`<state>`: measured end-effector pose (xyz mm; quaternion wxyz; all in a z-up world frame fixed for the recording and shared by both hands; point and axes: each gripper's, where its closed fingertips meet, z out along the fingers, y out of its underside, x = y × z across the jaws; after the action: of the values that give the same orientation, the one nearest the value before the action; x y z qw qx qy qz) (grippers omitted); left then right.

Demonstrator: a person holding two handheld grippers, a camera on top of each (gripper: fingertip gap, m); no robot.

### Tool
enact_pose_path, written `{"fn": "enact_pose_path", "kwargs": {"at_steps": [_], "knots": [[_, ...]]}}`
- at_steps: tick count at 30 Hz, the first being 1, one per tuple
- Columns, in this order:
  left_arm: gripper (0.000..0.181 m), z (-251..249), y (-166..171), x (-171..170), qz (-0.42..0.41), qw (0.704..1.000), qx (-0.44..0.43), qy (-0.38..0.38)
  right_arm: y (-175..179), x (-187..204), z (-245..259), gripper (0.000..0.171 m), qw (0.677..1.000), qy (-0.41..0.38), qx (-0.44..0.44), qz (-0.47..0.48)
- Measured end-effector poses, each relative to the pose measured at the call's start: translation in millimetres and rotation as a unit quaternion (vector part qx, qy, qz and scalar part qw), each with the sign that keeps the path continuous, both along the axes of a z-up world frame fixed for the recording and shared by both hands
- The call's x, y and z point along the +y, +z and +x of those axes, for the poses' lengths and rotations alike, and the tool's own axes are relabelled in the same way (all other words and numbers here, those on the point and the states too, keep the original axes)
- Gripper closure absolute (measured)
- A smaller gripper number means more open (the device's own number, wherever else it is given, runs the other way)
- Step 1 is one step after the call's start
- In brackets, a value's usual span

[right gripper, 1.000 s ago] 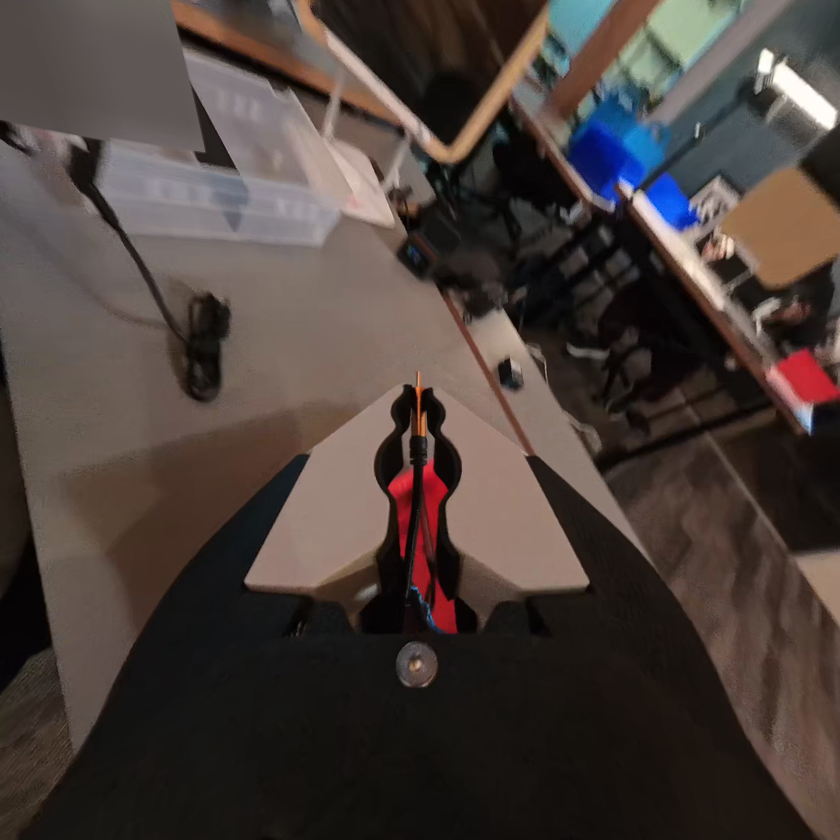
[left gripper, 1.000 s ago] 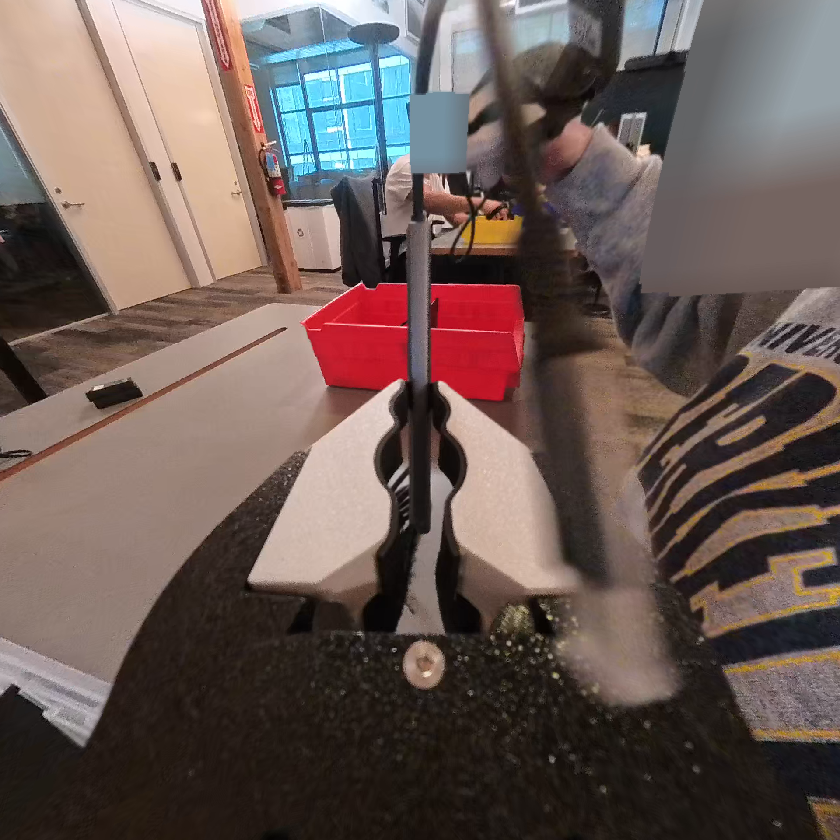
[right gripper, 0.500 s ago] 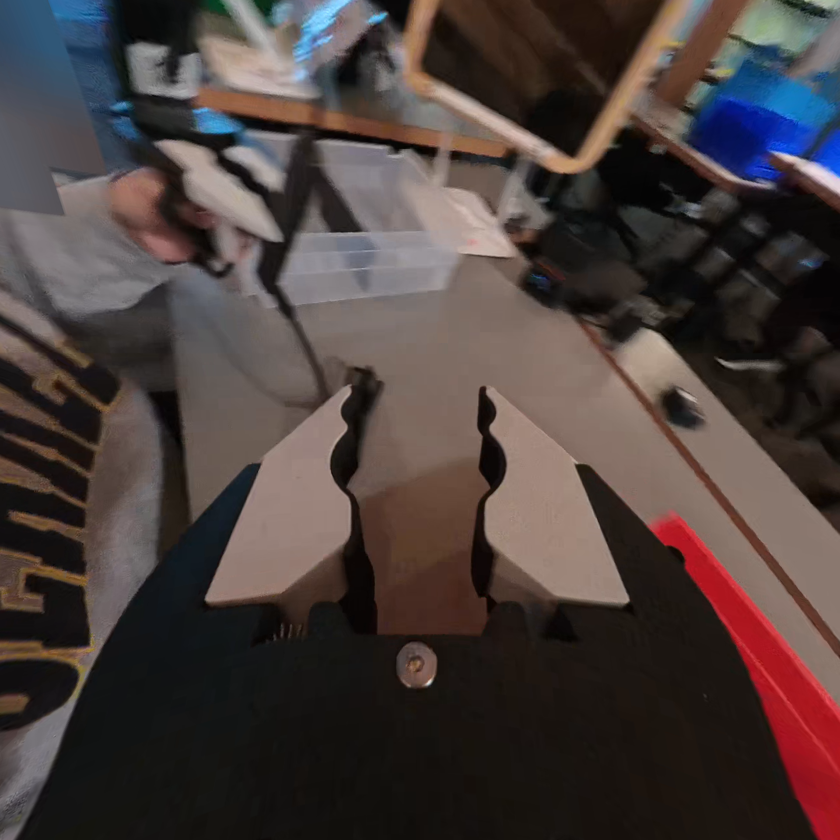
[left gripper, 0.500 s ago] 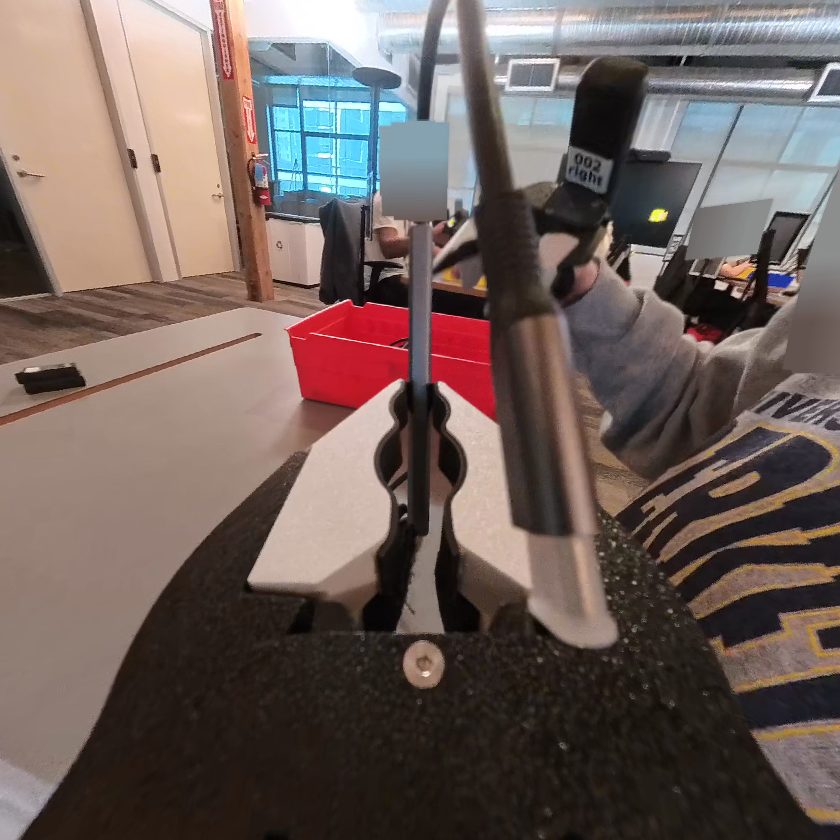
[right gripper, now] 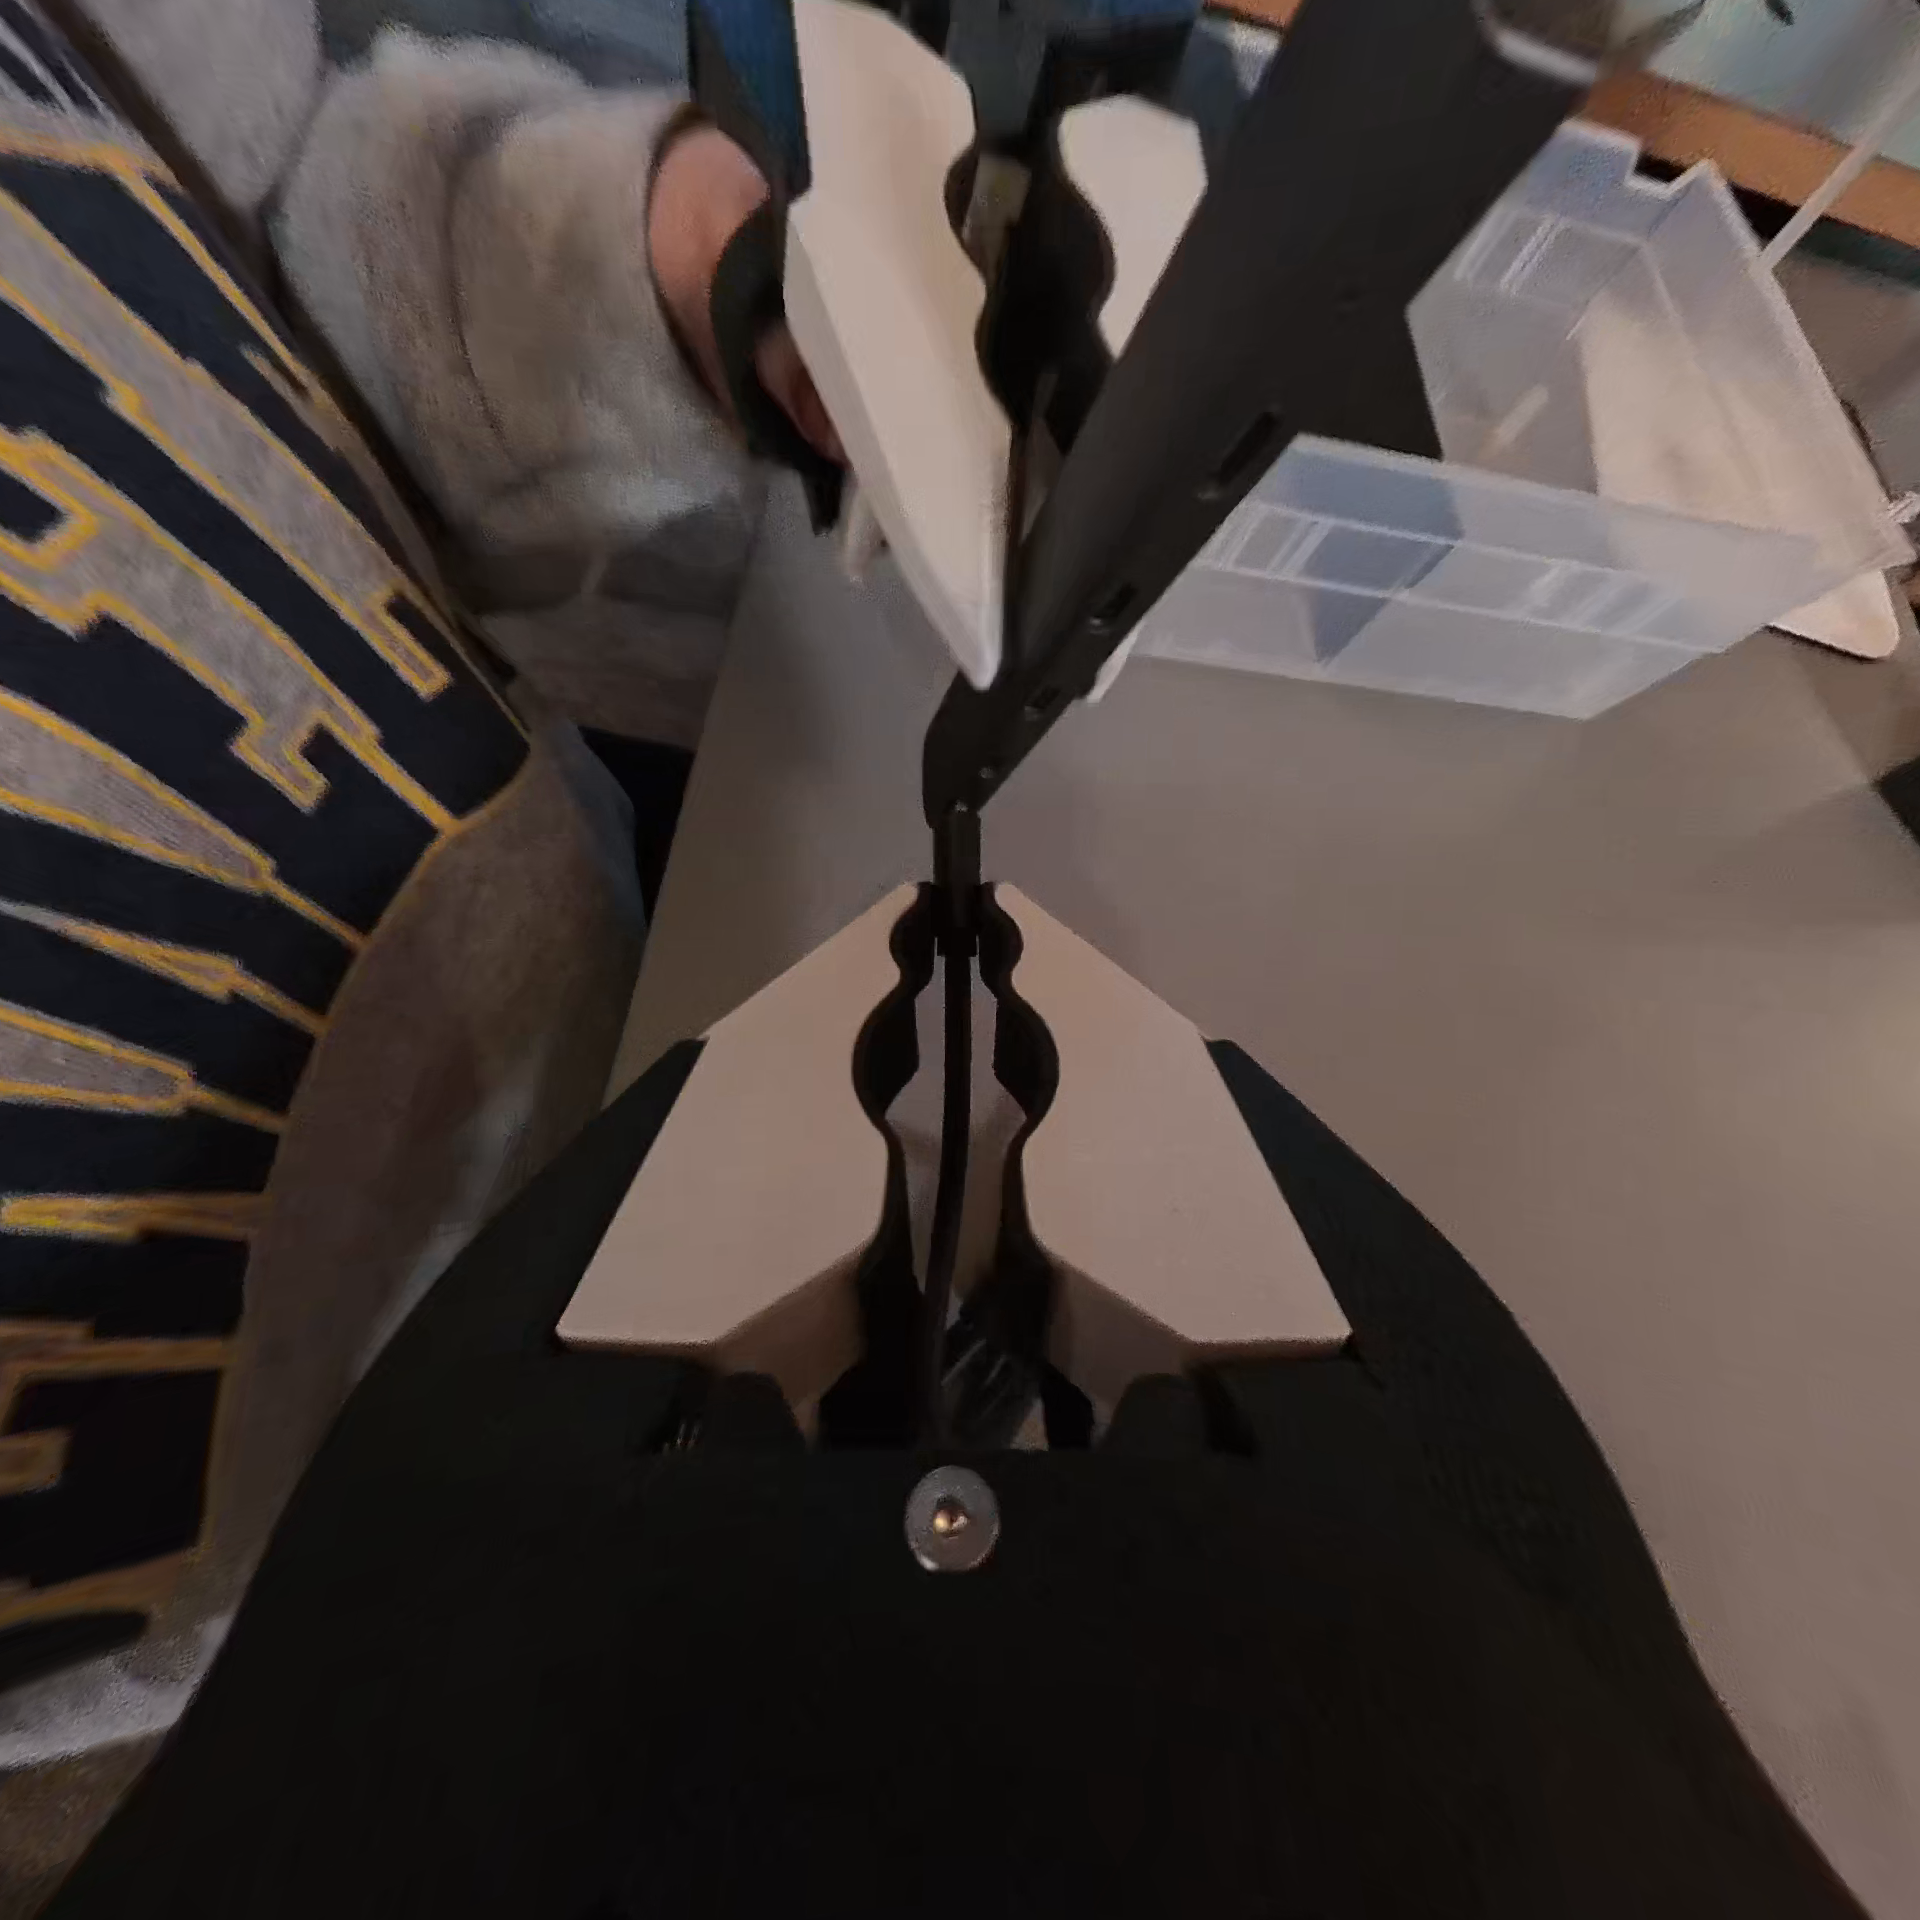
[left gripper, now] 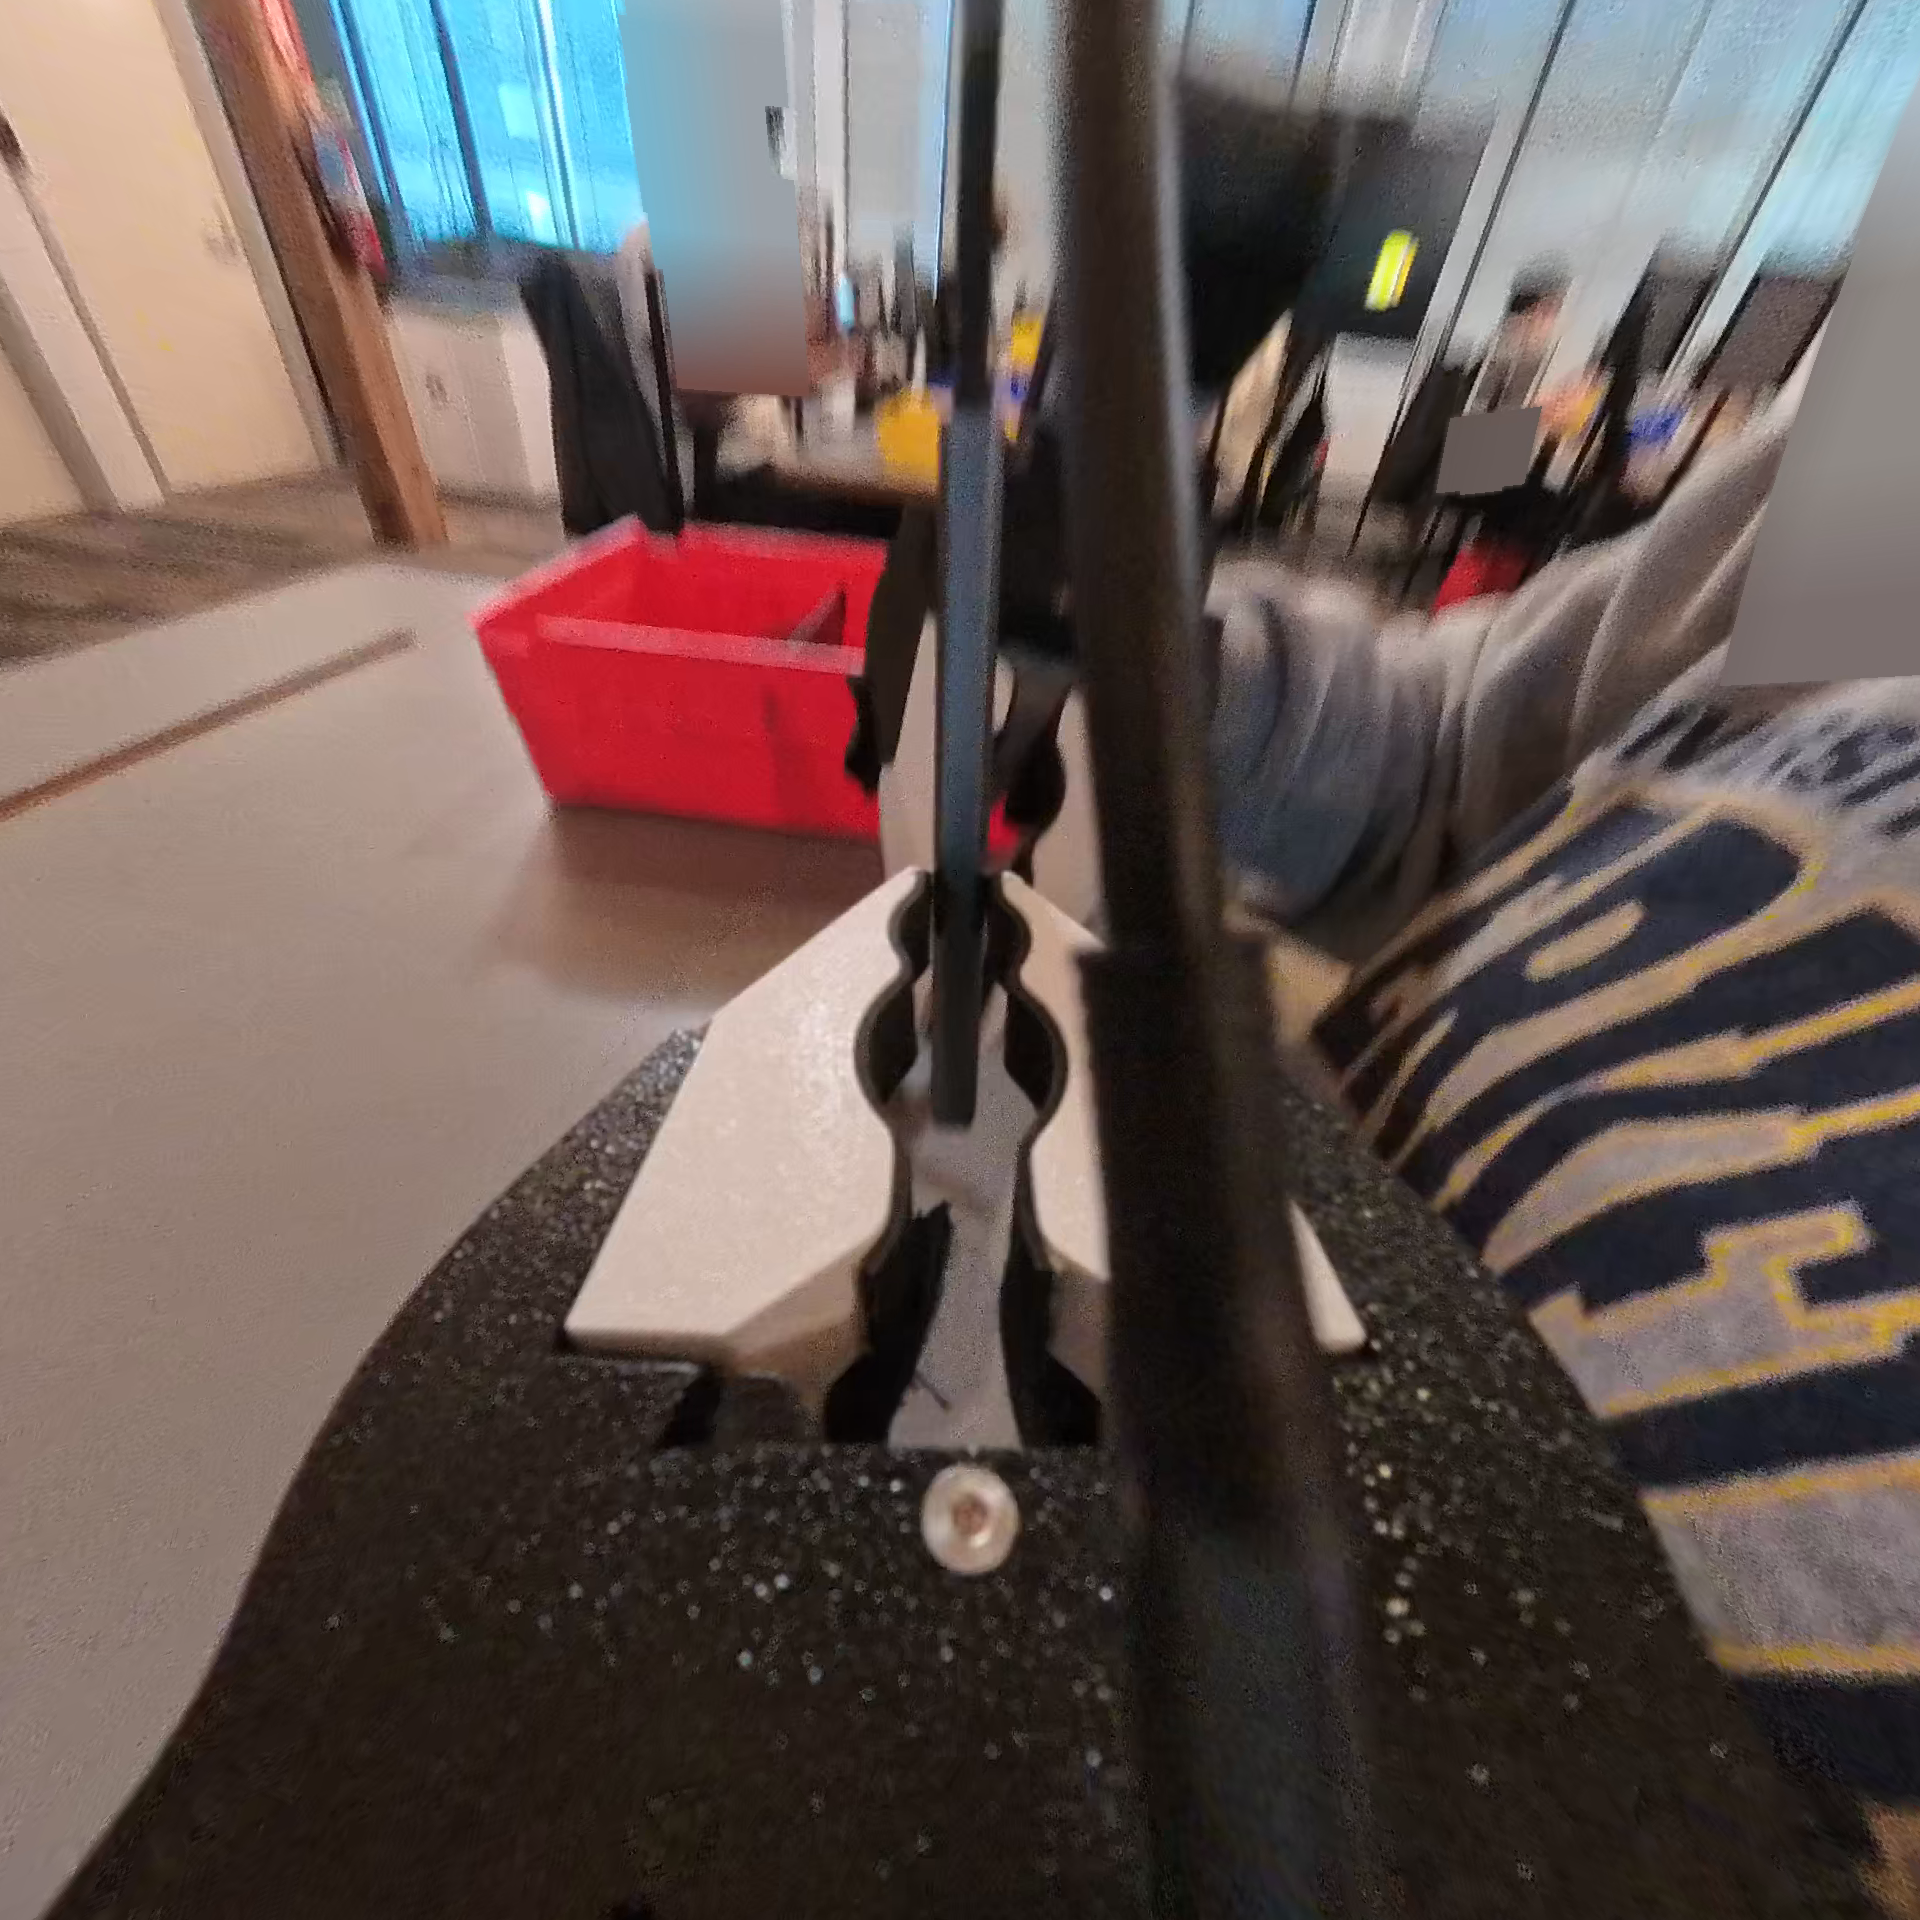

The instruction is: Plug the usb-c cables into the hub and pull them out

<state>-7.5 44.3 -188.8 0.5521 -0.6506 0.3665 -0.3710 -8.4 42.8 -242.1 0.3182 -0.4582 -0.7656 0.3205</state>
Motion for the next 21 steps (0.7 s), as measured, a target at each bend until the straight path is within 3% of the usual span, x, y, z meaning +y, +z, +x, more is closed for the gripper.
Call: {"fn": "enact_pose_path", "kwargs": {"at_steps": [2,4,5,10,12,16,21], "knots": [[0.159,-3,-25,4,-0.027,0.996,0.082,0.010,-2,1,4,0.165,1.000,0.001,-0.010,0.017],[0.164,4,-35,-1,-0.047,0.994,0.097,-0.016,-1,3,7,0.165,1.000,0.001,-0.014,0.026],[0.173,7,-34,-1,-0.044,0.995,0.091,-0.020,1,4,8,0.165,0.999,-0.002,-0.014,0.035],[0.173,17,-23,-16,-0.003,0.994,0.101,-0.038,14,-10,19,0.165,0.999,0.028,0.014,0.029],[0.173,-2,-24,-13,0.008,0.990,0.138,0.006,15,13,41,0.166,0.995,-0.011,-0.010,0.095],[0.174,-65,-3,-3,0.000,0.990,0.085,0.116,77,53,95,0.166,0.989,-0.109,0.064,0.079],[0.174,-51,2,1,-0.028,0.994,0.041,0.098,160,105,159,0.165,0.938,-0.237,0.111,0.225]]}}
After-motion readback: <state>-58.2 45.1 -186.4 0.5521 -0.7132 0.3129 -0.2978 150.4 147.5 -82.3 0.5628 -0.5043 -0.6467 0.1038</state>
